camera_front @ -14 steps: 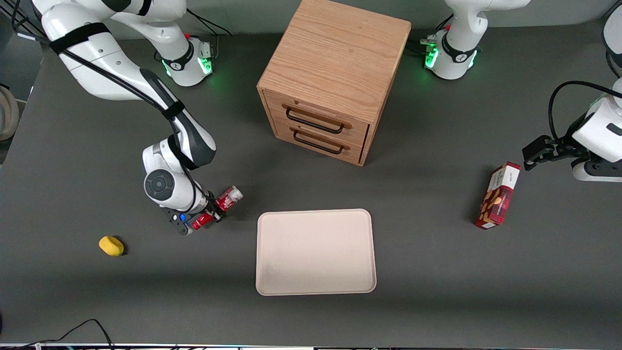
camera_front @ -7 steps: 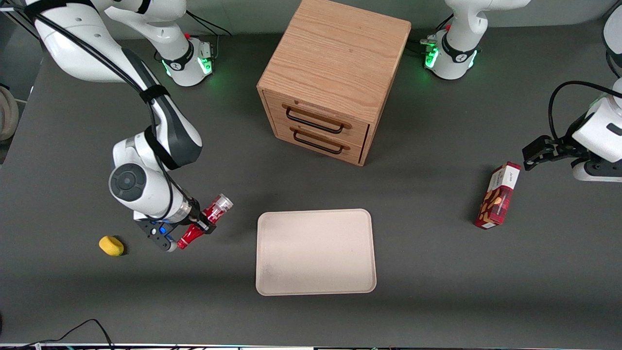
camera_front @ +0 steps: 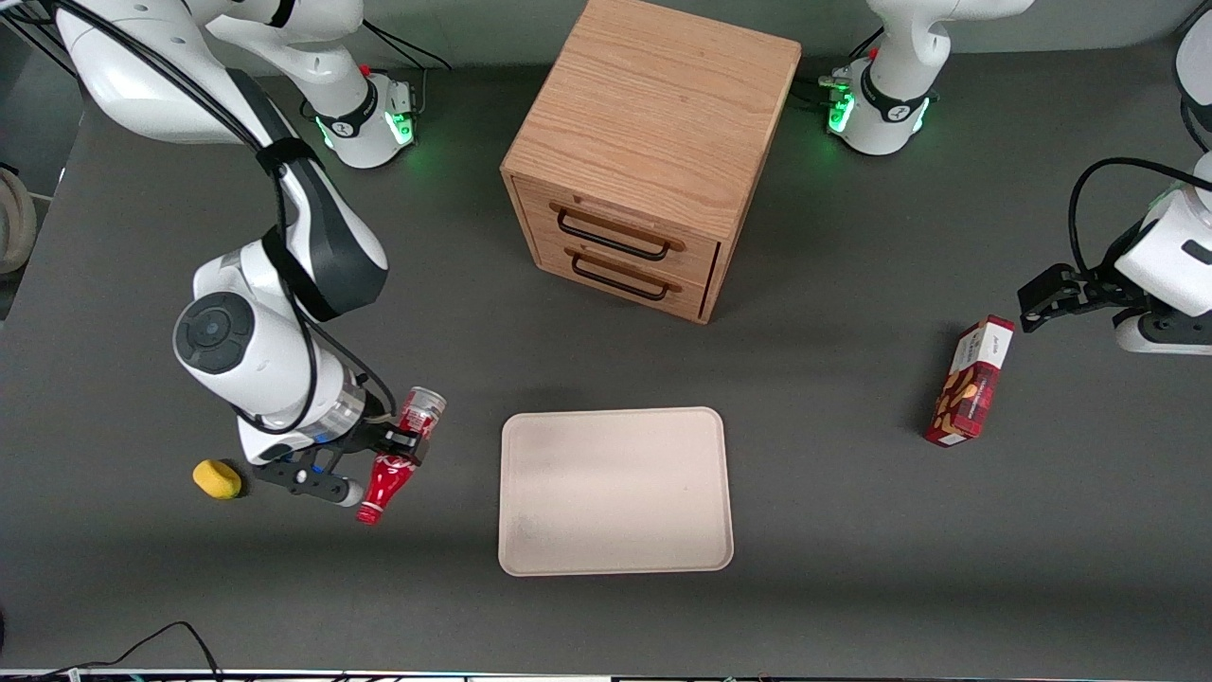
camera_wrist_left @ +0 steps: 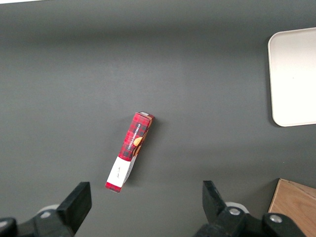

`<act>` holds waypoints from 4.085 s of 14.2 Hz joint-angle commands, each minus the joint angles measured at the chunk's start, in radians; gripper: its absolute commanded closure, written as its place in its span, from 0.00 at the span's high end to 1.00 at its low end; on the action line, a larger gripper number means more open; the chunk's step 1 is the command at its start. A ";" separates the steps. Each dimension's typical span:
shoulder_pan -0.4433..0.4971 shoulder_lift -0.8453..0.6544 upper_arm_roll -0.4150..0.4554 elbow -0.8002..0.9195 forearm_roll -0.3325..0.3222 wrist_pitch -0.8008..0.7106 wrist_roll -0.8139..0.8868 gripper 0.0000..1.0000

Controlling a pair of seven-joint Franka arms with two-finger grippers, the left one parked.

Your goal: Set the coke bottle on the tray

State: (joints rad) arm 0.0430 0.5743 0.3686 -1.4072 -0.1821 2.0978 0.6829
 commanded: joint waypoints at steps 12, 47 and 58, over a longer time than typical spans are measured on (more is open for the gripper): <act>0.161 0.406 -0.028 0.344 0.073 -0.019 -0.293 0.00; 0.187 0.478 -0.070 0.329 0.072 0.129 -0.290 1.00; 0.190 0.428 -0.068 0.291 0.064 0.131 -0.281 1.00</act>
State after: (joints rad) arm 0.2258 1.0494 0.3167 -1.0856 -0.1292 2.2353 0.4082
